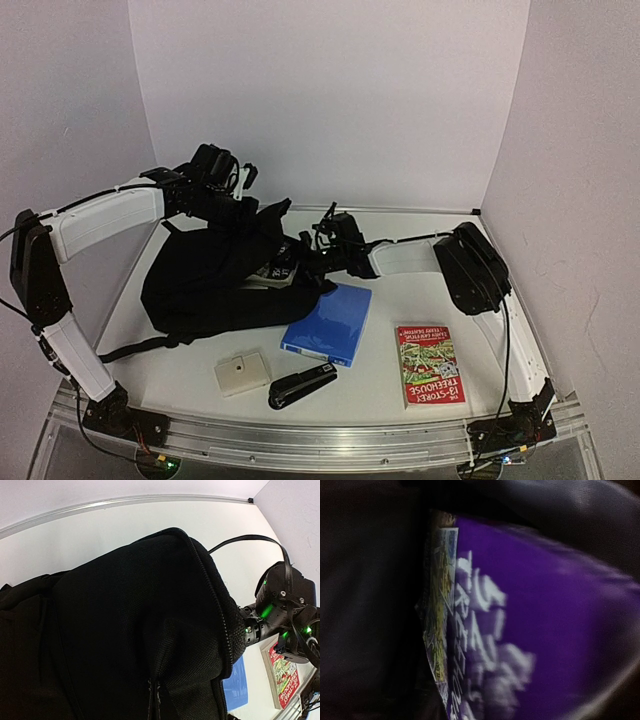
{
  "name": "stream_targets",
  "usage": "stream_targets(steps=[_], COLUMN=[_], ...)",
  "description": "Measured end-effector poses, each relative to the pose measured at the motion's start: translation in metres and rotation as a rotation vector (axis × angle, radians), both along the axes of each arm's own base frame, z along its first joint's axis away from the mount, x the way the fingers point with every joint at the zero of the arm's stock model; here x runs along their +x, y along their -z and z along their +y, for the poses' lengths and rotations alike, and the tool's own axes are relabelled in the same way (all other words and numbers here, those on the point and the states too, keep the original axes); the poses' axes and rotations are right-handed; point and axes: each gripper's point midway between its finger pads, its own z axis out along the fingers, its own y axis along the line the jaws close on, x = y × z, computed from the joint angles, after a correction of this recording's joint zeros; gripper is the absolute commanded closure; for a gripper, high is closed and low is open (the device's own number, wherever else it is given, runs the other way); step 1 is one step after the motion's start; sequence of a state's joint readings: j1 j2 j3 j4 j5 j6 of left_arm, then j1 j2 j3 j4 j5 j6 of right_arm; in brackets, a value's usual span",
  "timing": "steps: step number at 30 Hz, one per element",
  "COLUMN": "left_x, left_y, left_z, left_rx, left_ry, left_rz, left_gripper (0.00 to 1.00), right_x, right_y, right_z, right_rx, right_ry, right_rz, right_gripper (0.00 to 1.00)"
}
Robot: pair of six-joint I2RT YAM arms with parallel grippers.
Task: Pack the student bag
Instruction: Place the book in the student bag.
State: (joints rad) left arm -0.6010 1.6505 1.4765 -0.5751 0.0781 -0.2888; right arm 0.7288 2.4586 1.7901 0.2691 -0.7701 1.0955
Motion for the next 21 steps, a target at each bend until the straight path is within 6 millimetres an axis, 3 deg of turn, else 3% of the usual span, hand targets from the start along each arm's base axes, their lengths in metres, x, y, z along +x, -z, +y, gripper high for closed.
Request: stream_targets(steps=[4,9,17,21], left_x=[0.000,-0.001,-0.002,-0.002], left_y=[0.000,0.000,-0.001,-0.001], left_z=[0.000,-0.002,-0.003,-0.003], left_rx=[-0.002,-0.006,-0.010,-0.011], left_ry=[0.002,0.008,0.013,0.015], left_rz=[0.000,0.002,0.005,0.006], left_gripper=[1.00,1.00,1.00,1.00], right_x=[-0.003,0.002,0.017,0.013], right_y=[0.005,-0.013,-0.038,-0.032], right_z=[-0.009,-0.029,-0.059,-0.061], right_rx=[-0.067,-0.145,-0.231,-0.258], right_ry=[-0.019,-0.001,0.050,0.040], right_rz=[-0.020,-0.078,-0.172,-0.160], right_gripper=[0.26,0.14,0.38,0.38])
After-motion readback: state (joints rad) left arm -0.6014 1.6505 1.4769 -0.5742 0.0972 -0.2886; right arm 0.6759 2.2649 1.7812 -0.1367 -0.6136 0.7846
